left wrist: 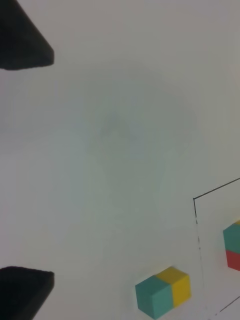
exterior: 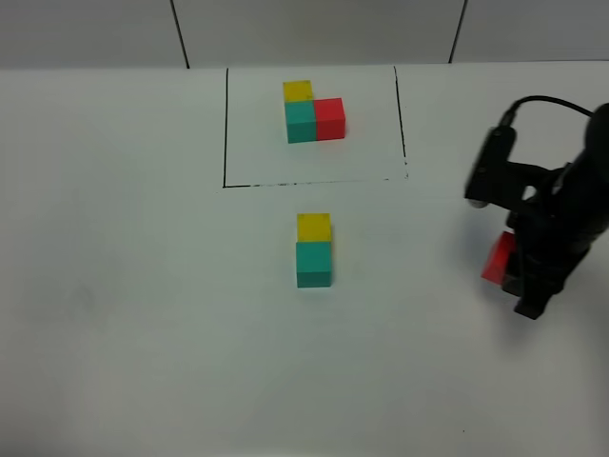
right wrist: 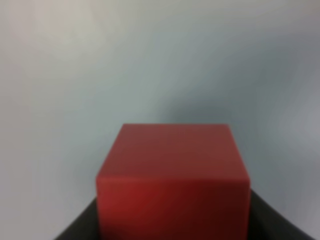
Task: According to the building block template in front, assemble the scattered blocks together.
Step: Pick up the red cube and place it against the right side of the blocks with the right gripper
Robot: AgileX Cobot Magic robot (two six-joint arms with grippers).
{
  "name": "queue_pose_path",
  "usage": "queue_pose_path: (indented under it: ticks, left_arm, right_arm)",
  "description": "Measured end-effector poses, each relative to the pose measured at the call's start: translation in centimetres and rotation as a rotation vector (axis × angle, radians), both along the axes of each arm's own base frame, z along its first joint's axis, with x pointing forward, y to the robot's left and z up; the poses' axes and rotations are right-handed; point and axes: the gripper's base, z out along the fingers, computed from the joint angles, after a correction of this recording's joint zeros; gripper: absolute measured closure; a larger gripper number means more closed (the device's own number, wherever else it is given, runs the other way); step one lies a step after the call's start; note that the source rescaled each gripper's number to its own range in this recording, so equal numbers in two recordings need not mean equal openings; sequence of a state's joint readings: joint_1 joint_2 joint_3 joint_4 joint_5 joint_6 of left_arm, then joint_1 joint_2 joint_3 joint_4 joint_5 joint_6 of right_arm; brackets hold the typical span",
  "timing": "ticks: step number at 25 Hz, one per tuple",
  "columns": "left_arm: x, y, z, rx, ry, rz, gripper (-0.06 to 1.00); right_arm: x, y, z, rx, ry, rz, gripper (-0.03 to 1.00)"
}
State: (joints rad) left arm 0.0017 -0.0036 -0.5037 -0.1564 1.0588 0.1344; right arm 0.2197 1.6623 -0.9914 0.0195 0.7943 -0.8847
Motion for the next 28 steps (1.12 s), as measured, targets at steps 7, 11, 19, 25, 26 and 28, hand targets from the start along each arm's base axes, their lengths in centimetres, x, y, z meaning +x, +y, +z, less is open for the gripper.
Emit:
queue_pose_path:
  ticks: [7, 11, 19, 25, 26, 28]
  left_arm:
    - [0.0, 0.0, 0.0, 0.001, 0.000, 0.000, 0.04]
    - [0.0, 0.0, 0.0, 0.001, 0.000, 0.000, 0.04]
    - [0.0, 0.0, 0.0, 0.001, 0.000, 0.000, 0.04]
    - [0.0, 0.0, 0.0, 0.001, 0.000, 0.000, 0.04]
    - [0.0, 0.0, 0.0, 0.001, 0.000, 0.000, 0.04]
    - [0.0, 0.0, 0.0, 0.001, 0.000, 0.000, 0.04]
  right_arm:
    - [2.3, 7.0, -0.1, -0.090, 0.079, 0.180, 0.95]
    - [3.3, 9.8, -1.1, -0.127, 0.095, 0.257, 0.95]
    - [5.0, 12.4, -3.1, -0.099, 0.126, 0.287, 0.95]
    - [5.8, 13.3, -4.3, -0.059, 0.116, 0.288, 0.95]
    - [5.9, 13.4, -4.5, -0.057, 0.110, 0.289, 0.95]
    - [6.0, 13.4, -4.9, -0.056, 0.109, 0.289, 0.95]
